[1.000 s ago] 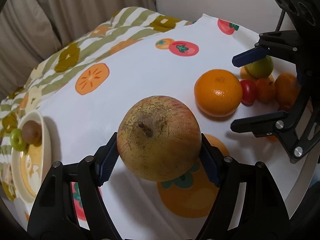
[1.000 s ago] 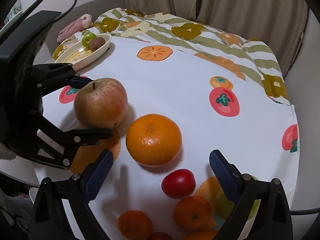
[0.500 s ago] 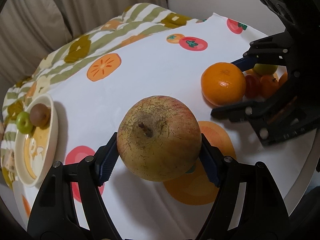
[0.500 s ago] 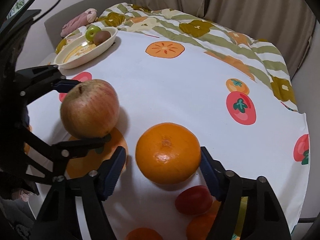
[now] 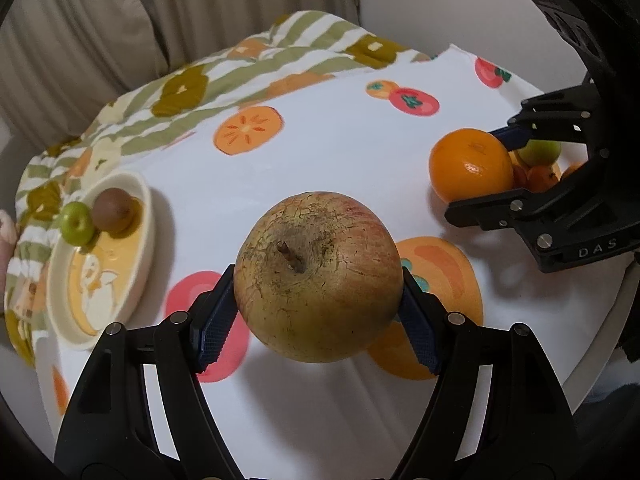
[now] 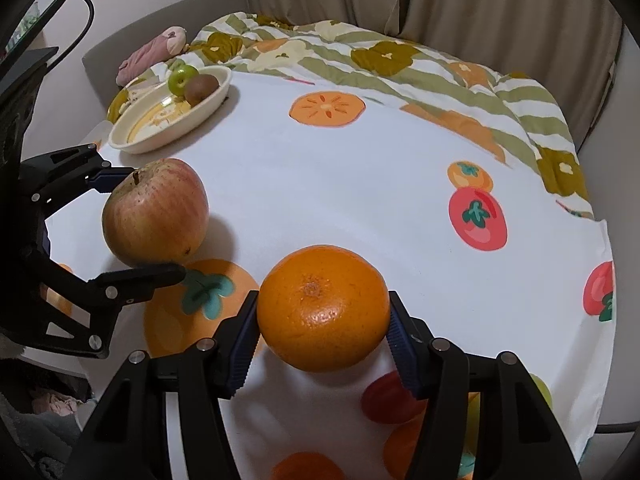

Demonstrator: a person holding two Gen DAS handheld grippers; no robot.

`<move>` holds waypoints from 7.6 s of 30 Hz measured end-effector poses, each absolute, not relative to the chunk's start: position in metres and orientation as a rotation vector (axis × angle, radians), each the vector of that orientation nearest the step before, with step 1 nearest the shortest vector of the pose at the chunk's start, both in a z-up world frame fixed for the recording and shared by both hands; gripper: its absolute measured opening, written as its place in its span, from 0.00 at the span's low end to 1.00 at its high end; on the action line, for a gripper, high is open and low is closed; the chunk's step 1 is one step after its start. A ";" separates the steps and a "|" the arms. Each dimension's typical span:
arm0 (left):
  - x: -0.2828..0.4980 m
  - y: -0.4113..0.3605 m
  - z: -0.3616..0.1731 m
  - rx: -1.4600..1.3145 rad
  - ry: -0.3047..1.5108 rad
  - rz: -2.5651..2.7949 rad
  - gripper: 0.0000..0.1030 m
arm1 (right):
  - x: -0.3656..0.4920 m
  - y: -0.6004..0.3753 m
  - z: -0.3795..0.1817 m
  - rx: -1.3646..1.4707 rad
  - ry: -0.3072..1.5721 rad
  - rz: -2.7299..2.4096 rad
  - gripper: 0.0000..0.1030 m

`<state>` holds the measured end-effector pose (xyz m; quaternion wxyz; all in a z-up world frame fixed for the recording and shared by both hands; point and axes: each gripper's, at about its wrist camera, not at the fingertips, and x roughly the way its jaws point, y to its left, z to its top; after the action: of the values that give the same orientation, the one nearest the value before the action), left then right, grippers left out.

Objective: Organize fruits
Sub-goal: 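Carry the apple with the left tool while the right tool carries the orange to the bowl, then release the apple into the bowl with the left tool while the right tool releases the orange, then move both tools back toward the remaining fruits, then grasp a tangerine with the left tool while the right tool grasps the large orange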

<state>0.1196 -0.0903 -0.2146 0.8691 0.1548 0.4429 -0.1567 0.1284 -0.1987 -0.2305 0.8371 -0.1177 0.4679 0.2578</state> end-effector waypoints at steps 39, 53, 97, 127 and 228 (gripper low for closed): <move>0.209 0.153 -0.193 0.303 0.942 -0.243 0.77 | 0.186 0.017 -0.174 -0.100 0.991 0.532 0.54; 0.231 0.161 -0.224 0.322 0.973 -0.320 0.77 | 0.195 0.038 -0.186 -0.034 1.018 0.450 0.54; 0.186 0.198 -0.203 0.260 0.979 -0.313 1.00 | 0.217 0.085 -0.231 -0.159 1.051 0.498 0.54; 0.171 0.187 -0.160 0.215 0.957 -0.234 1.00 | 0.180 0.046 -0.171 -0.060 0.964 0.482 1.00; 0.070 -0.212 -0.235 0.432 1.006 -0.788 0.40 | 0.051 -0.309 -0.238 -0.429 1.073 0.554 0.57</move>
<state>0.0698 -0.2116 -0.2349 0.7810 0.1998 0.4657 -0.3649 0.0510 -0.3090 -0.2379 0.8017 -0.2003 0.5004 0.2584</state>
